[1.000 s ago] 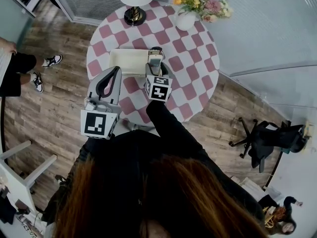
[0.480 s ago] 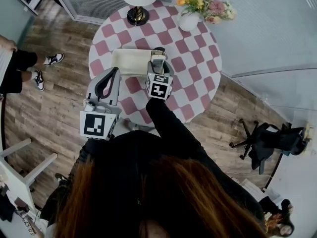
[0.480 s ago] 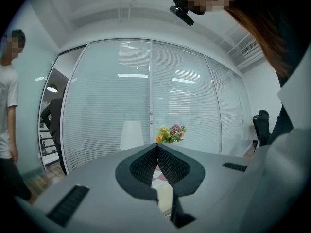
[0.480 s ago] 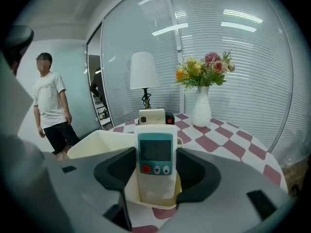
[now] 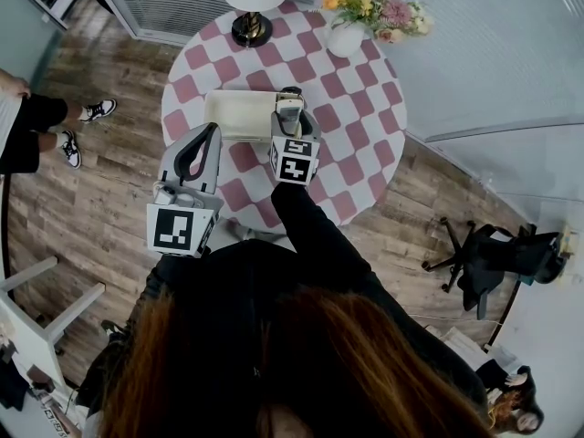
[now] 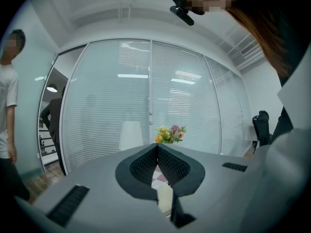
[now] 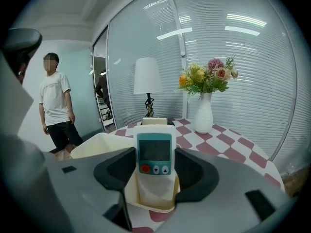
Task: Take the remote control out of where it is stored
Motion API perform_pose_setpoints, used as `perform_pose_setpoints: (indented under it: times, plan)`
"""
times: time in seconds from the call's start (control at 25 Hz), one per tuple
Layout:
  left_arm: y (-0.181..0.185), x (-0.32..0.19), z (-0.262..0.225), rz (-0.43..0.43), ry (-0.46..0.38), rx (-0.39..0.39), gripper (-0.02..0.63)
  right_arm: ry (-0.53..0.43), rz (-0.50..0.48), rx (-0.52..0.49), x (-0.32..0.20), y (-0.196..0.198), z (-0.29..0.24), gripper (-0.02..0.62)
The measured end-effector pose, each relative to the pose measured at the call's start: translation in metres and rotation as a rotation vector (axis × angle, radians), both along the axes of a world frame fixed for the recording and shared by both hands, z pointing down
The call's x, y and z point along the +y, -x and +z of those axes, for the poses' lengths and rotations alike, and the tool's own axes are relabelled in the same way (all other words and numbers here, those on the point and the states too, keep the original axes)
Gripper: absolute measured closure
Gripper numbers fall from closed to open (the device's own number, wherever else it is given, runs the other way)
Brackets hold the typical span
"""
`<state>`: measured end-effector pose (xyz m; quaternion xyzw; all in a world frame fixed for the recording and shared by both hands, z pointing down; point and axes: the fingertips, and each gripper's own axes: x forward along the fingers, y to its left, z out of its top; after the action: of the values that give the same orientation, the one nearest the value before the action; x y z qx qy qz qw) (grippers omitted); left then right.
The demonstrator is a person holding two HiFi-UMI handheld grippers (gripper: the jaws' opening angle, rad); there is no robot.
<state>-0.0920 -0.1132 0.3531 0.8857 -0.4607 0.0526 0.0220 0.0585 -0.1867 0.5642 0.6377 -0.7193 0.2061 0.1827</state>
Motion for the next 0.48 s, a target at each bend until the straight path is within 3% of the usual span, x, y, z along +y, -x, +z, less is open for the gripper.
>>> perform_pose_setpoints:
  times: [0.48]
  plan:
    - [-0.012,0.0,-0.002,0.014,-0.001,0.002,0.597,-0.115,-0.028,-0.013,0.001,-0.004,-0.057,0.35]
